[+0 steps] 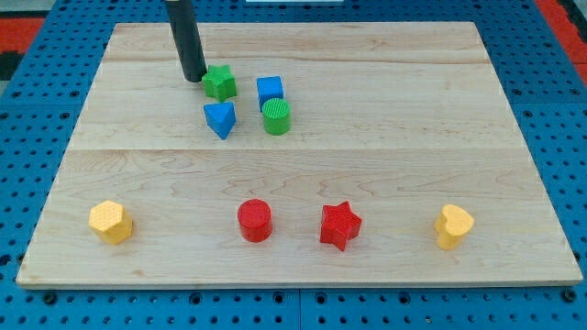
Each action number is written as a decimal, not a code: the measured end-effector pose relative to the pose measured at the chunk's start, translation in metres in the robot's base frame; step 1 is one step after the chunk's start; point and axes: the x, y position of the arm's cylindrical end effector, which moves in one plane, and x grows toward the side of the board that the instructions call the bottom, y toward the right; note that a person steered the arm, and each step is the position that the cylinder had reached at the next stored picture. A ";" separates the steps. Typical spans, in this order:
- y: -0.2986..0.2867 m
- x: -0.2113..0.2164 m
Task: Push the yellow hexagon to the right of the green circle
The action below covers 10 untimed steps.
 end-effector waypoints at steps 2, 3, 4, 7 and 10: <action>-0.106 0.042; -0.140 0.122; -0.149 0.214; -0.024 0.253; -0.085 0.246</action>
